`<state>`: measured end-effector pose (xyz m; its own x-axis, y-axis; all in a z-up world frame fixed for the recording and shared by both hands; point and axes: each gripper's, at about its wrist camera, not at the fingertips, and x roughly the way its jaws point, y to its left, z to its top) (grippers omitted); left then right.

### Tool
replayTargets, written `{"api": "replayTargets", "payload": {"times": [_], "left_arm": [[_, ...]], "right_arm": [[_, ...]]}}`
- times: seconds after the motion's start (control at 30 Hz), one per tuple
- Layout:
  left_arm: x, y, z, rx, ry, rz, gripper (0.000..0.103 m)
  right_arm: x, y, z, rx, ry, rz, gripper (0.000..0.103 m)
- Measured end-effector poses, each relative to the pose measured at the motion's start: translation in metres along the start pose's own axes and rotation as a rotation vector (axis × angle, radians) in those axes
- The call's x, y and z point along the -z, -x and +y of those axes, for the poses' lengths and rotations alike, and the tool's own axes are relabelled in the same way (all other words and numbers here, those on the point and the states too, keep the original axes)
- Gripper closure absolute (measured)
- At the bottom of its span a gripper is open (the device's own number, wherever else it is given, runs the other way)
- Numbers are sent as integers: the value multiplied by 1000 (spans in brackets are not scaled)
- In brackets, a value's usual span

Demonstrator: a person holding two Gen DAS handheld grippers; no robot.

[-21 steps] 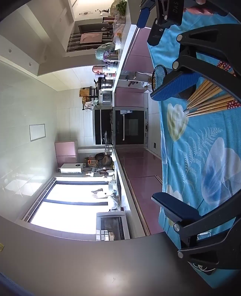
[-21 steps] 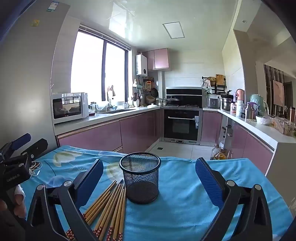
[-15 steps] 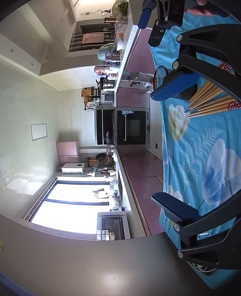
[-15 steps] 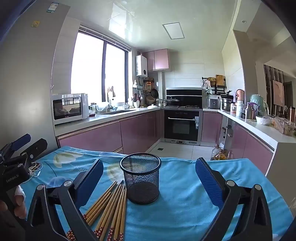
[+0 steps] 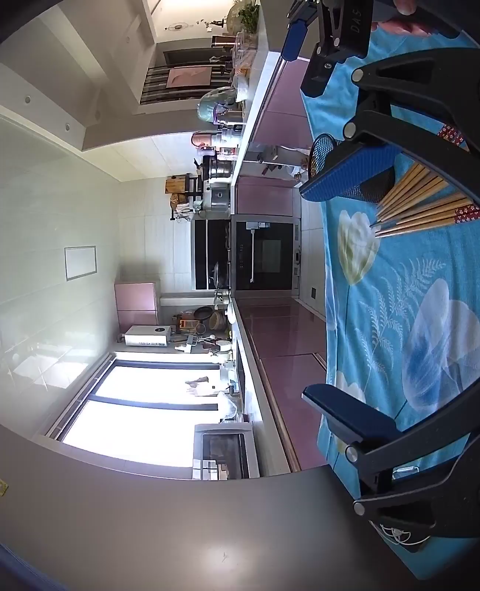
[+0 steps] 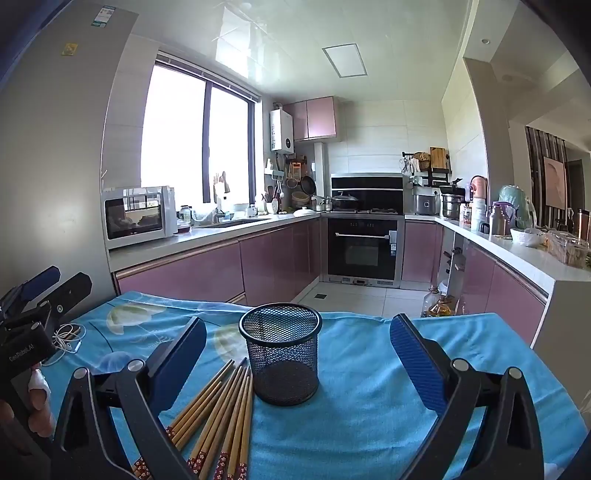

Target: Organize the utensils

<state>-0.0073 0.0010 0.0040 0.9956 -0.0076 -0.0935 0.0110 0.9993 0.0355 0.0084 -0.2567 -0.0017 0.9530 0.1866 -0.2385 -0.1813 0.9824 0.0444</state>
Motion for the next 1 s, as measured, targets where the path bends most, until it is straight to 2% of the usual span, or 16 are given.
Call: {"api": "replayTargets", "payload": {"times": [1.0], "left_arm": [[-1,2,0,-3,0,-7,6]], "right_arm": [[6,2,0,-2,1,4,7]]}}
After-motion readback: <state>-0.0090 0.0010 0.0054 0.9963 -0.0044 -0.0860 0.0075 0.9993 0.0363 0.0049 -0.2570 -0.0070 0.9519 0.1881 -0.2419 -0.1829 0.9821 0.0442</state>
